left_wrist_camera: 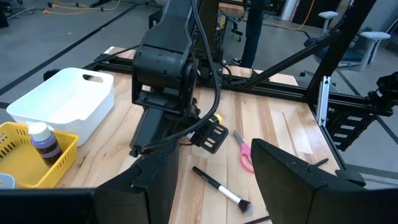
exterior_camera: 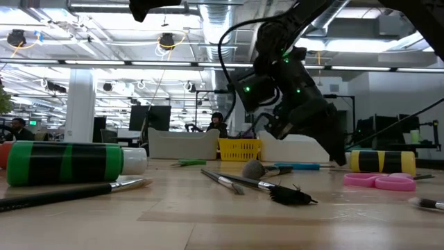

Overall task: Pick & Place Paint Supplies
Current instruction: Put the yellow paint bottle into the yellow bin

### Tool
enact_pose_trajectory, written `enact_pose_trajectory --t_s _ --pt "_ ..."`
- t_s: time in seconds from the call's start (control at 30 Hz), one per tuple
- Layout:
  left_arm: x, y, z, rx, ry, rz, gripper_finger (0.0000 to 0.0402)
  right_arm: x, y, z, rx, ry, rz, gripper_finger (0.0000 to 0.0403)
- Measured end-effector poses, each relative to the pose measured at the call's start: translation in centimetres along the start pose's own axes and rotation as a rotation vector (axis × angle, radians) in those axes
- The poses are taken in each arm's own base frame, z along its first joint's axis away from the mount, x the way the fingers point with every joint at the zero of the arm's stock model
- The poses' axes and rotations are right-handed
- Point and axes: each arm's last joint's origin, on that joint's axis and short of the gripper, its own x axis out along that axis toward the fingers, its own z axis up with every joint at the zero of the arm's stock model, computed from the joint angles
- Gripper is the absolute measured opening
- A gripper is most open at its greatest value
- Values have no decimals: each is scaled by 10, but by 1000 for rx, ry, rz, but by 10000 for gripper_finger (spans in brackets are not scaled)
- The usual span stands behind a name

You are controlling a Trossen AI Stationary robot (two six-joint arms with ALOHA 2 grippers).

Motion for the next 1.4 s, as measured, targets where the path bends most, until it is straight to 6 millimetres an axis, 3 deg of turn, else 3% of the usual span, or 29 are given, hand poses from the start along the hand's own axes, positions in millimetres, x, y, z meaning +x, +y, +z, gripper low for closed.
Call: enact_pose_trajectory --t_s 0.47,0.77,0.97,1.1,1.27,1.4 --pt "0 0 0 -3 0 0 195 9 4 -1 -2 -9 -3 217" --pt "0 0 0 -11 0 0 195 8 4 -2 -3 -11 -2 116" --pt "0 0 0 -11 0 0 195 -16 5 -16 1 -105 31 111" --pt "0 0 0 -11 0 0 195 -48 6 -36 43 -292 64 111" --pt "0 0 0 -11 0 0 195 -98 18 -58 66 -761 128 111" --pt "0 0 0 -11 1 1 195 -111 28 -65 103 -1094 111 111"
